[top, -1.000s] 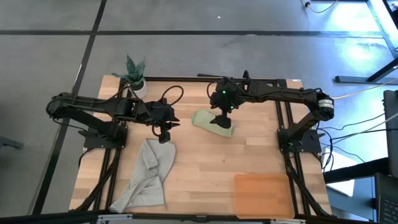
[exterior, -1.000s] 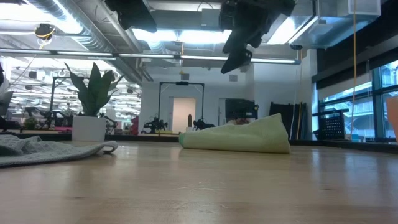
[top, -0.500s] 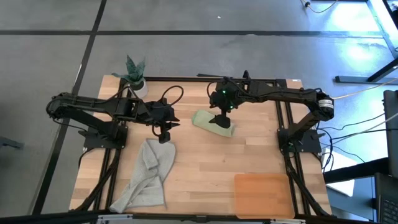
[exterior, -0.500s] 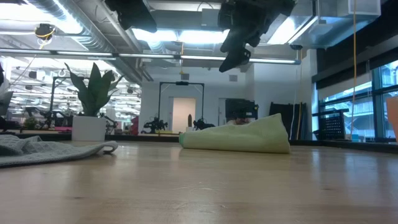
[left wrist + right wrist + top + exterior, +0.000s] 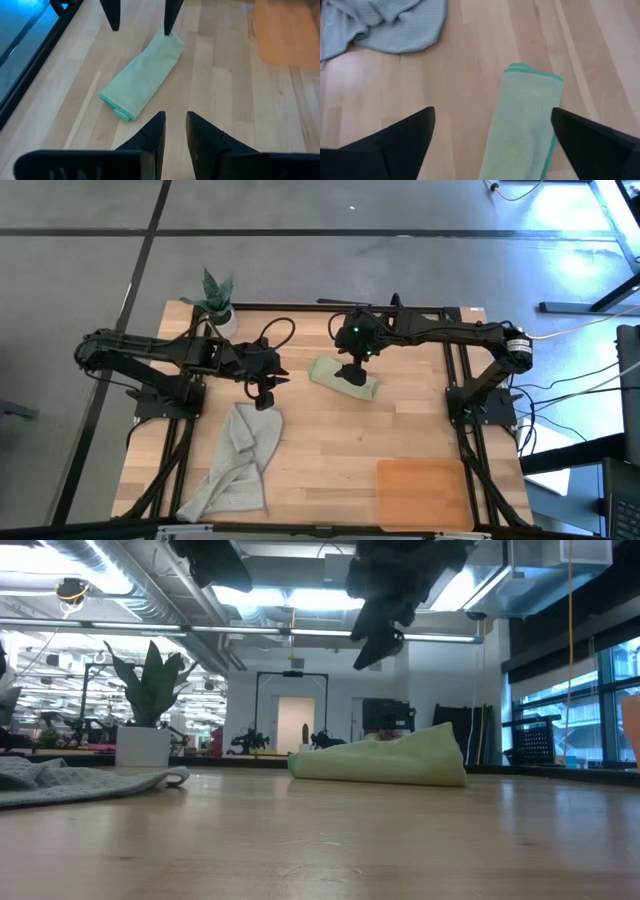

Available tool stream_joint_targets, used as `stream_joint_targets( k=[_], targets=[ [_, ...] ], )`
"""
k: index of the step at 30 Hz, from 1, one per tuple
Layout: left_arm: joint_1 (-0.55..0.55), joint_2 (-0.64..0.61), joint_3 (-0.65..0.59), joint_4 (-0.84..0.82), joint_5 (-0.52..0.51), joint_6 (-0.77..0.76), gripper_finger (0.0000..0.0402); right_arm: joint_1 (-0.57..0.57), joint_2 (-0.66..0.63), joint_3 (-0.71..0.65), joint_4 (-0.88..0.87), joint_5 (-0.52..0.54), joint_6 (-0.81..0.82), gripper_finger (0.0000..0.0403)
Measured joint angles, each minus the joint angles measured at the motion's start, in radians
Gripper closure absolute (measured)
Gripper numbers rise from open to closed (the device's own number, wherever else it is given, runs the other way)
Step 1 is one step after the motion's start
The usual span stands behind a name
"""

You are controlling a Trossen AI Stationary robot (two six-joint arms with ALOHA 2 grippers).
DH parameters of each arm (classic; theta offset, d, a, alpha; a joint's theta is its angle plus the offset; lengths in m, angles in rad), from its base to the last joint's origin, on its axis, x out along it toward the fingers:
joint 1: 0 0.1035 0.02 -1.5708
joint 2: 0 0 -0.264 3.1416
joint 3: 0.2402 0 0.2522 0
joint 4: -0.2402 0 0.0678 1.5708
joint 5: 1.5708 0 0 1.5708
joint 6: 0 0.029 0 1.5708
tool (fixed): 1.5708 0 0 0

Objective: Roll microfiber towels into tight, uniform cylinder then place into a basket
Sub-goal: Put the green microfiber cloth into the orange bin

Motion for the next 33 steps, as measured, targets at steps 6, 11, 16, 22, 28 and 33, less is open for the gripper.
stream_joint_targets(
  k=[6, 11, 16, 22, 28, 33],
  targets=[
    [0.000, 0.000, 0.000, 0.004, 0.000, 0.000, 0.0334, -0.016, 0.063, 0.000, 0.002, 0.002, 0.043, 0.0006],
    [0.000, 0.000, 0.000, 0.003, 0.000, 0.000, 0.0334, -0.022, 0.119, 0.000, -0.053, 0.049, 0.042, 0.0006],
    [0.000, 0.000, 0.000, 0.003, 0.000, 0.000, 0.0334, -0.021, 0.147, 0.000, -0.147, 0.157, 0.057, 0.0006],
    [0.000, 0.000, 0.000, 0.003, 0.000, 0.000, 0.0334, -0.020, 0.173, 0.000, -0.179, 0.190, 0.121, 0.0006],
    [0.000, 0.000, 0.000, 0.003, 0.000, 0.000, 0.0334, 0.006, 0.228, 0.000, -0.214, 0.183, 0.126, 0.0006],
    [0.000, 0.000, 0.000, 0.003, 0.000, 0.000, 0.0334, 0.006, 0.232, 0.035, -0.258, 0.205, 0.198, 0.0006]
  ],
)
